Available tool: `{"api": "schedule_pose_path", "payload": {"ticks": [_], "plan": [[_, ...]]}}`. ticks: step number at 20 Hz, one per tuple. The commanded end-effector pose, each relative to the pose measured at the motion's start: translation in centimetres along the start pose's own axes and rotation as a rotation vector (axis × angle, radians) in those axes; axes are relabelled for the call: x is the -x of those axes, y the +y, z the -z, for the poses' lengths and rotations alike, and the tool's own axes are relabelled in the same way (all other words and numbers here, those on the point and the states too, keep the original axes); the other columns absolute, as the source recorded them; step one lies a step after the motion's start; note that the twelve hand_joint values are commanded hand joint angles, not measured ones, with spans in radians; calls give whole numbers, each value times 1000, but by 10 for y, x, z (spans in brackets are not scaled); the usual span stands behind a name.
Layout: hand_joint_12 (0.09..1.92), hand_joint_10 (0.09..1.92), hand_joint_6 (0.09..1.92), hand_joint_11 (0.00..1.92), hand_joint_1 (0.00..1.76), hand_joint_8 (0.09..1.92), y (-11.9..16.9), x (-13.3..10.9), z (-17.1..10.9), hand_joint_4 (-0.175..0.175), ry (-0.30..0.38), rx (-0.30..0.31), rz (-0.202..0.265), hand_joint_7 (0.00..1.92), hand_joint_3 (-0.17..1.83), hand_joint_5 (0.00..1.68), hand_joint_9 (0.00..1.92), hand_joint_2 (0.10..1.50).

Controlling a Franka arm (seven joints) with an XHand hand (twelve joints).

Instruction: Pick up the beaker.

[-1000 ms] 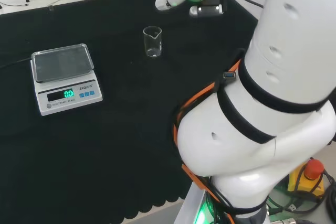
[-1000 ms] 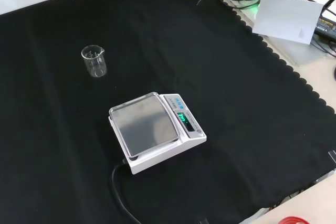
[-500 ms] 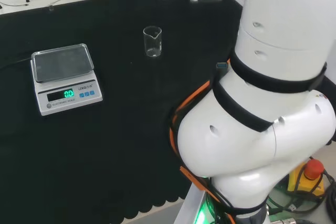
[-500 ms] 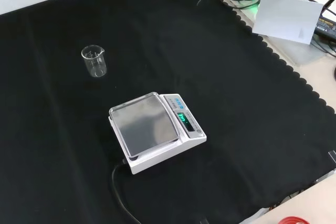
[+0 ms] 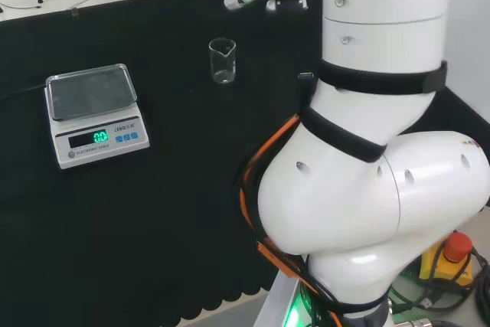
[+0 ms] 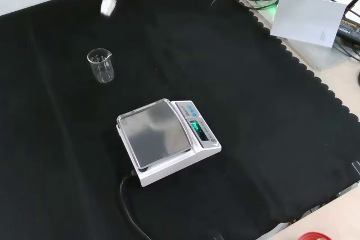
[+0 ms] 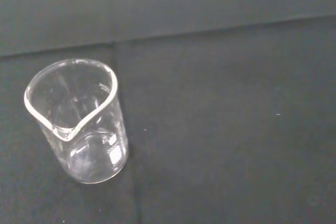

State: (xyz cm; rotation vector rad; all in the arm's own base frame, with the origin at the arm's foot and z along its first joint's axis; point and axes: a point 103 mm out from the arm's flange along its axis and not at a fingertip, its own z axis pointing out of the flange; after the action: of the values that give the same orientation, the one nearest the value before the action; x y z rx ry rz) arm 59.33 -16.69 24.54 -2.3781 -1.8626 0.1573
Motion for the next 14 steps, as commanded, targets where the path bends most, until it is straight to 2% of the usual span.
{"api": "schedule_pose_path", "payload": {"ticks": [1,8,9,14], "plan": [[1434,844,87,0,470,608,26,-43,-41,71,36,-68,57,95,46,23,201,720],[1437,846,87,0,444,612,14,-67,-71,73,67,-130,156,91,37,23,196,705],[1436,846,87,0,425,612,12,-71,-79,74,47,-149,170,90,32,24,195,695],[1433,847,87,0,393,615,17,-69,-106,79,9,-206,153,88,19,22,188,671]]}}
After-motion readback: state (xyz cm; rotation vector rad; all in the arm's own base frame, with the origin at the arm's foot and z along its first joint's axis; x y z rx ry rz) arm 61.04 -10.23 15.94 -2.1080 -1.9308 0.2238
